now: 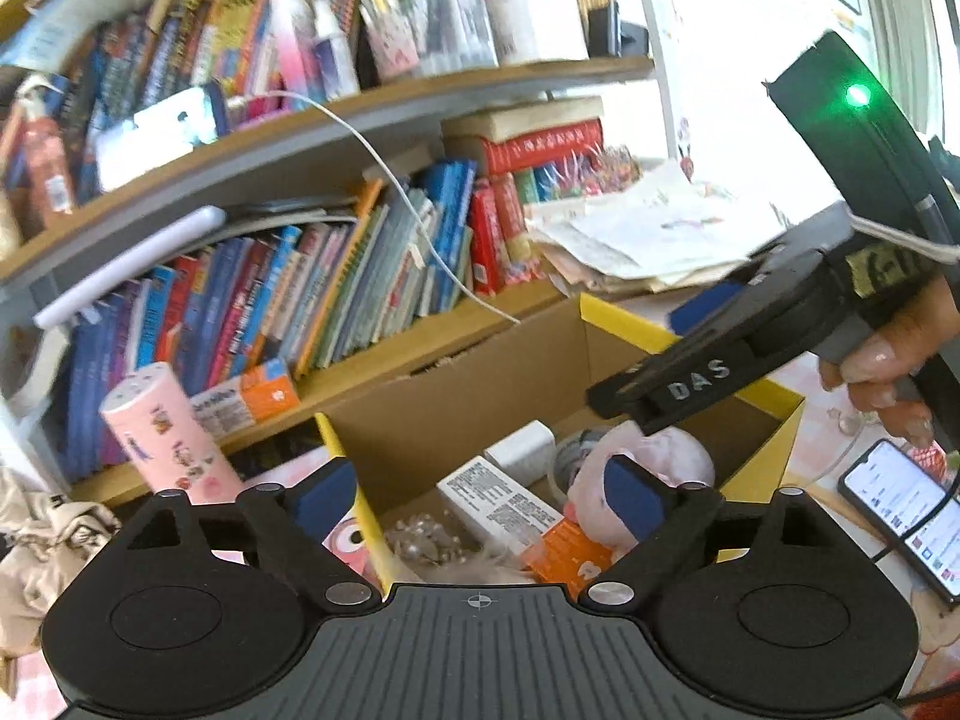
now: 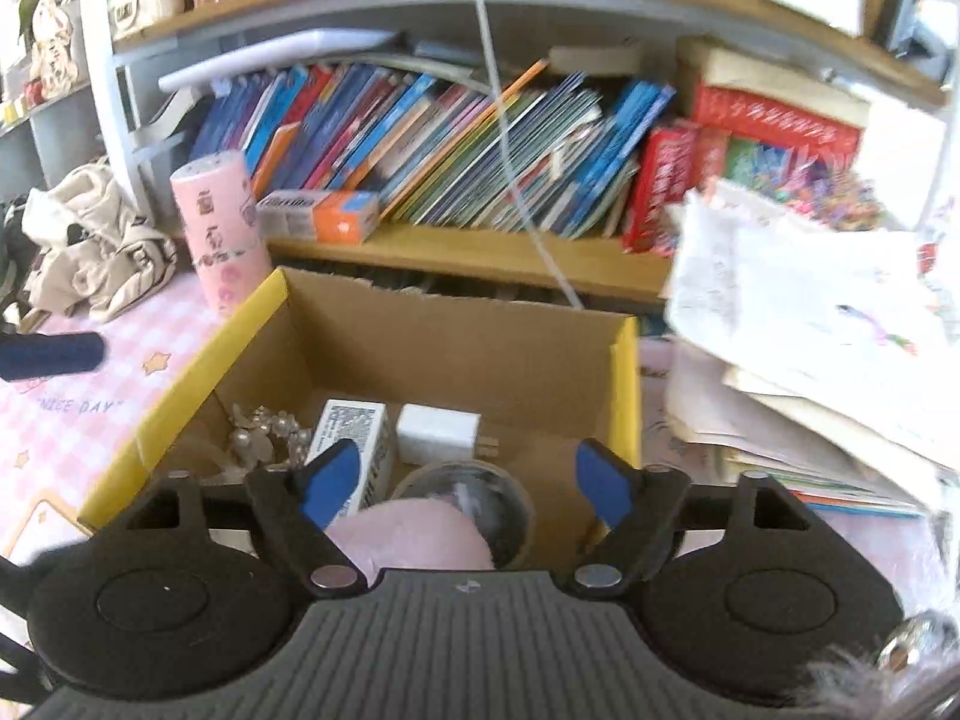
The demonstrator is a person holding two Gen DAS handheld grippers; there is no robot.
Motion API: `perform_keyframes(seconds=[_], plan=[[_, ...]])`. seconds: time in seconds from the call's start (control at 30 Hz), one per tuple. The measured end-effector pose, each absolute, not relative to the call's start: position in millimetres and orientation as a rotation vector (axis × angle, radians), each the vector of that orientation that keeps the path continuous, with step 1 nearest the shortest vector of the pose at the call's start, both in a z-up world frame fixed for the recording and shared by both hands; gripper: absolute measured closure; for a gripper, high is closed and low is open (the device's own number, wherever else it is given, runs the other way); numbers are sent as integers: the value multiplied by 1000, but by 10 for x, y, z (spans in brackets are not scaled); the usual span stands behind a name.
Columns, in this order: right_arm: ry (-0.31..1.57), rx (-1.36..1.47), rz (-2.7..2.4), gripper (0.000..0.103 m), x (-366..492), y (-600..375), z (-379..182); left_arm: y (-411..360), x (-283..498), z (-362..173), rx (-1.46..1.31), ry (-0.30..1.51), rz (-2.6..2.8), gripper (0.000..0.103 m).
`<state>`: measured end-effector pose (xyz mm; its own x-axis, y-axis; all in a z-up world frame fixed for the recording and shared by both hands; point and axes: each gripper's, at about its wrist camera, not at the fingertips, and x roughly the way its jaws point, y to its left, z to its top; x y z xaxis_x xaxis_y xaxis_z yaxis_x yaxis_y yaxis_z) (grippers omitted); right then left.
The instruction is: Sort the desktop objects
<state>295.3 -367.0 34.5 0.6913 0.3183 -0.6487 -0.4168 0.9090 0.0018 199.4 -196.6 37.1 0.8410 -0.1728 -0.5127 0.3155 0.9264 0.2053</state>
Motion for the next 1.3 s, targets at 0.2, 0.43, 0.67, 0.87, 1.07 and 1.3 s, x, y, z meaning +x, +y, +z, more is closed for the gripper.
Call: perform_keyframes(seconds=[0.2,0.43,0.67,0.87,1.07,1.3], plan=[[661,-117,371,14,2622,-3786,388,-1919,1715,453,256,491,-209,6],[650,-120,354,12,2259,-3798,304,-1857,1478,380,225,520,-156,5],[707,-120,320,11,1906,-3710,98,-1720,1243,258,221,564,-155,5],[761,-124,264,10,1544,-3528,-107,-1533,1043,113,200,606,-124,4],[766,-140,224,8,1227,-3345,-155,-1269,817,32,132,637,-96,4],[764,-122,193,6,1020,-3160,-138,-1017,632,51,96,634,-74,3]])
